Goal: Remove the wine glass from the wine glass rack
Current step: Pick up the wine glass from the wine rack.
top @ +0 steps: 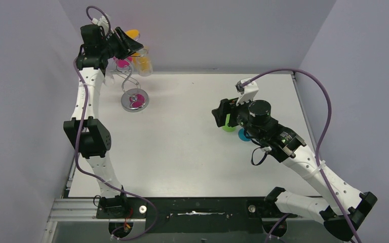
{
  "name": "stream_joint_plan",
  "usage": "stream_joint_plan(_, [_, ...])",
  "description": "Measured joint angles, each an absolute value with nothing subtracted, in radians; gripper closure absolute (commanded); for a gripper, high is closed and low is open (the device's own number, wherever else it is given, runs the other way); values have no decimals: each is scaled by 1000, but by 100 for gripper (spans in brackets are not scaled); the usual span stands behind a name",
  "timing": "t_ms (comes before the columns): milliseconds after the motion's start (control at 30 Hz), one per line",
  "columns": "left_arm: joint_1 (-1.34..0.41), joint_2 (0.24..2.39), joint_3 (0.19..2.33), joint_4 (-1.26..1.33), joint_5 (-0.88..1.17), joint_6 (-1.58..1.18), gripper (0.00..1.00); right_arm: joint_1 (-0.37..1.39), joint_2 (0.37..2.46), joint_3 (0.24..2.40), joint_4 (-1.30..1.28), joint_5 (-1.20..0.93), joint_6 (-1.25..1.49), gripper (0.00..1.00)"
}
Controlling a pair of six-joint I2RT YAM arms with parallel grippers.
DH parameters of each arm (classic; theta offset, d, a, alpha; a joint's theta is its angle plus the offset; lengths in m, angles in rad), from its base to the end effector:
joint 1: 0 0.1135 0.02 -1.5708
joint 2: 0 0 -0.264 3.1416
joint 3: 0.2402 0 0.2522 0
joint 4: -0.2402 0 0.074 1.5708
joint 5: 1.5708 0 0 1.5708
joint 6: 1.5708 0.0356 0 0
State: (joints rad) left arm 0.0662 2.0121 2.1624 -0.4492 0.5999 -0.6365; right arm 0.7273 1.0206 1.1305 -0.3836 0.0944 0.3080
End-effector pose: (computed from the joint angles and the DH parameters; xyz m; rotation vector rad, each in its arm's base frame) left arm 0.4651 0.0107 0.4178 -0.2436 1.9099 -0.9469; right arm 0.1697 0.1466 0.3955 -0.3271 1.8627 0.6313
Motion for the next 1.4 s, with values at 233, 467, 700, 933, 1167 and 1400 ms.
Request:
stream_joint_plan(233, [67, 2029, 2160, -409, 646, -670, 68, 727, 1021, 1129, -384, 101, 310, 29])
stream_joint_plan(467, [67, 2040, 2160, -396, 670, -682, 78, 728, 1021, 1127, -391, 102, 311, 28])
stream_joint_plan(700, [67, 2043, 2159, -397, 674, -698, 95, 727, 1021, 1121, -401, 110, 311, 28])
stream_joint_plan(933, [64, 2040, 2160, -352, 721, -739, 100, 727, 1025, 1121, -401, 117, 311, 28])
stream_joint_plan(1167, [68, 2039, 2146, -327, 731, -783, 100, 727, 1033, 1121, -407, 130, 310, 27])
stream_joint_plan(1400, [101, 1994, 1988, -141, 762, -978, 100, 727, 1033, 1117, -405, 136, 323, 27])
